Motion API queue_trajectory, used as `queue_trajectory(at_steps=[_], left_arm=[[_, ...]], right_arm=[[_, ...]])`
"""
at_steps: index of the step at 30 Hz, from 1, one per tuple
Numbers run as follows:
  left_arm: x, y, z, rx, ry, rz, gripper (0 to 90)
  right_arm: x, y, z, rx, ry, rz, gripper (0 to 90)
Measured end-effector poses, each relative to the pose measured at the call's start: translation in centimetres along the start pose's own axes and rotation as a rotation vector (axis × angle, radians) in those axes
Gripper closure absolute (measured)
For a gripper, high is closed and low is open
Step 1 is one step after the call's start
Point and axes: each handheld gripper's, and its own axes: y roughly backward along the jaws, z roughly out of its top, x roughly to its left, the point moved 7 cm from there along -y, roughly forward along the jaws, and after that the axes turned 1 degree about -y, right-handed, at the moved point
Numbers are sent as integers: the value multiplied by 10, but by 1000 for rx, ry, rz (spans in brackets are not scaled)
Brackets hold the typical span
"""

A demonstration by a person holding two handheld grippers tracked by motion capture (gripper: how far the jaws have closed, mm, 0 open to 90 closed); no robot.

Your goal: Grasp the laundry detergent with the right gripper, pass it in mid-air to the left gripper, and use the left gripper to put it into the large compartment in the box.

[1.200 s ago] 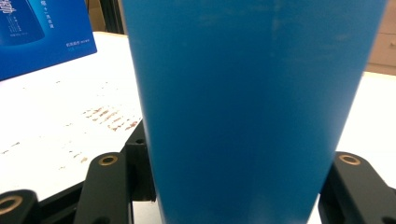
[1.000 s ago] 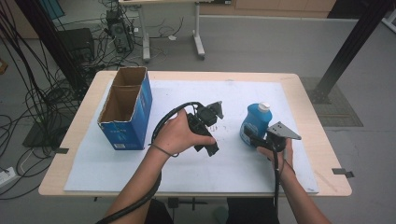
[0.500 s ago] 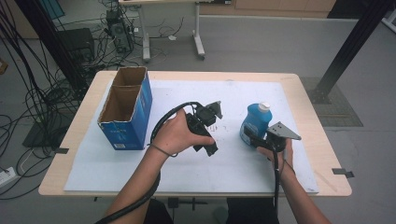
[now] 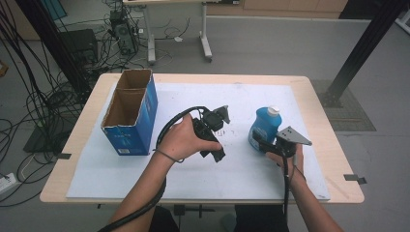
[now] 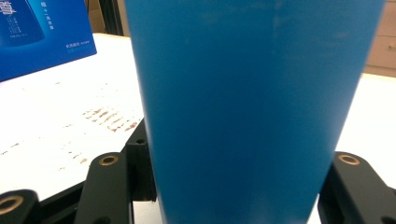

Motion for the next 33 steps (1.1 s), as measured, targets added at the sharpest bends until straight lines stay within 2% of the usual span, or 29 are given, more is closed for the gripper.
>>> queue_trajectory(at_steps=[11,16,21,25,27,33], left_arm=[[6,7,0,-4,-19,-7,77],[8,19,3,-19,-49,-13,77],[10,34,6,-35,-95,-1,76],[9,48,10,-53,-136,10,75],[9,54,12,-64,-156,13,75],[9,78,13,-78,-214,5,75]], right_arm=[[0,1,1,23,4,16,431],[2,6,5,45,0,39,431],[5,14,21,43,-10,81,431],[10,21,39,50,10,121,431],[14,25,48,56,12,161,431],[20,33,66,68,34,218,432]])
